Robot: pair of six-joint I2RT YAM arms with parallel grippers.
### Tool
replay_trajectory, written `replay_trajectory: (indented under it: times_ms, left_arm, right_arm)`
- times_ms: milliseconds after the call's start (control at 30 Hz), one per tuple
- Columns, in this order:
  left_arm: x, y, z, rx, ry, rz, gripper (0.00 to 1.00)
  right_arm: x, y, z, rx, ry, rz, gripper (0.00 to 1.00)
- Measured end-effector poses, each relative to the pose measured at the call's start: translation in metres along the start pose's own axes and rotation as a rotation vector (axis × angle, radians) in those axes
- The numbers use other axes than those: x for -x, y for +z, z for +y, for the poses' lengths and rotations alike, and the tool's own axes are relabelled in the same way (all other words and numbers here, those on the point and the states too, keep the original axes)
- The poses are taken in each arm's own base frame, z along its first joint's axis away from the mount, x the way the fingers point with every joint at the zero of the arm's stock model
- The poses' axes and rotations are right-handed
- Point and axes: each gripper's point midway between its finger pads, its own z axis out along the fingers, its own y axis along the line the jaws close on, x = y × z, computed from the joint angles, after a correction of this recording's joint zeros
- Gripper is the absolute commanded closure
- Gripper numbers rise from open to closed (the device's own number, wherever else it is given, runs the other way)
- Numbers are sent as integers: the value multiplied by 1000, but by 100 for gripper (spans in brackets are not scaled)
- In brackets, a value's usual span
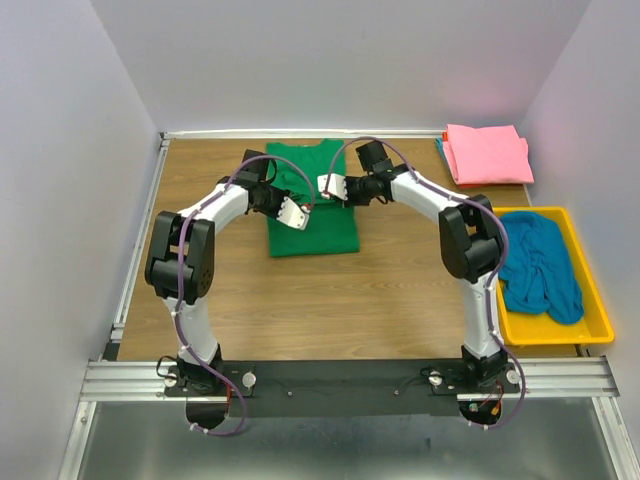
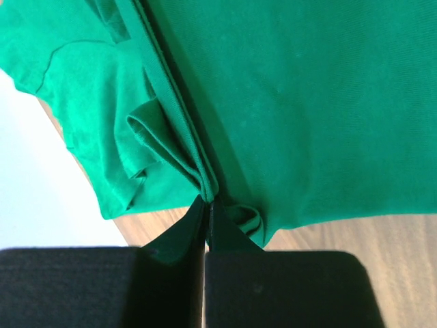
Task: Fold and stack the t-shirts
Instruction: Fold the folded rectangular tshirt in 1/3 of the way
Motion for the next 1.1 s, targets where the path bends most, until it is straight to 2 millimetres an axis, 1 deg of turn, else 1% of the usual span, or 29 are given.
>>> replay_trajectory:
  times_ms: [33, 67, 100, 133, 167, 200, 233, 267, 300, 333, 367, 433, 500, 567, 667, 733, 833, 867, 900, 967, 1000, 1033, 1067, 1100]
  left_arm:
    - [-1, 0, 2, 5, 1, 2, 83]
    - [-3, 0, 6, 16, 3, 5, 75]
    - [-4, 0, 8, 22, 4, 6, 70]
    - [-5, 0, 10, 29, 1, 9, 64]
    - [-6, -1, 13, 39, -4, 13, 61]
    - [-8, -3, 17, 50, -10, 16, 52]
    - [-10, -5, 23, 64, -15, 21, 48]
    - [-11, -8, 28, 73, -29, 23, 47]
    - [-14, -14, 41, 103, -40, 29, 47]
    - [-17, -20, 50, 126, -47, 35, 47]
    - [-20, -29, 62, 160, -72, 38, 47]
    - [-22, -42, 75, 205, -117, 33, 47]
    - [-21, -57, 81, 241, -180, 13, 47]
    - [-16, -72, 85, 275, -271, -18, 49]
    - [-3, -88, 86, 299, -449, -93, 50]
    - [15, -92, 81, 289, -587, -178, 50]
    - [41, -90, 62, 231, -770, -307, 50]
    - [52, -88, 51, 194, -845, -358, 50]
    - [67, -85, 35, 137, -945, -424, 49]
    - [84, -79, 16, 62, -1049, -500, 48]
    - [97, -73, -3, -13, -1143, -553, 47]
    - [103, -71, -9, -45, -1182, -577, 46]
    - [113, -66, -26, -116, -1261, -619, 46]
    - [121, -63, -37, -170, -1323, -652, 43]
  right_arm:
    - [-1, 1, -1, -2, -2, 0, 90]
    - [-1, 2, -3, -3, -3, 0, 85]
    - [-1, 3, -5, -5, -7, 0, 76]
    - [-3, 5, -6, -7, -3, 3, 57]
    - [-4, 6, -7, -9, 2, 7, 49]
    - [-5, 6, -10, -13, 12, 12, 39]
    - [-6, 6, -12, -19, 30, 19, 37]
    - [-5, 4, -17, -33, 49, 23, 37]
    - [-3, 0, -23, -46, 74, 24, 36]
    - [0, -3, -30, -66, 100, 19, 36]
    - [6, -9, -42, -97, 134, 7, 35]
    - [14, -21, -58, -146, 180, -15, 35]
    - [23, -37, -66, -178, 244, -35, 34]
    - [33, -54, -71, -207, 321, -58, 35]
    - [46, -76, -68, -226, 434, -94, 35]
    - [55, -84, -62, -216, 517, -122, 35]
    - [66, -83, -43, -149, 671, -172, 35]
    - [69, -78, -31, -102, 738, -191, 35]
    - [70, -74, -20, -61, 789, -198, 35]
    - [75, -66, 11, 60, 920, -217, 35]
    - [79, -63, 22, 113, 974, -225, 31]
    - [84, -60, 35, 182, 1043, -239, 30]
    - [86, -57, 43, 222, 1086, -242, 30]
    - [89, -54, 52, 278, 1137, -252, 30]
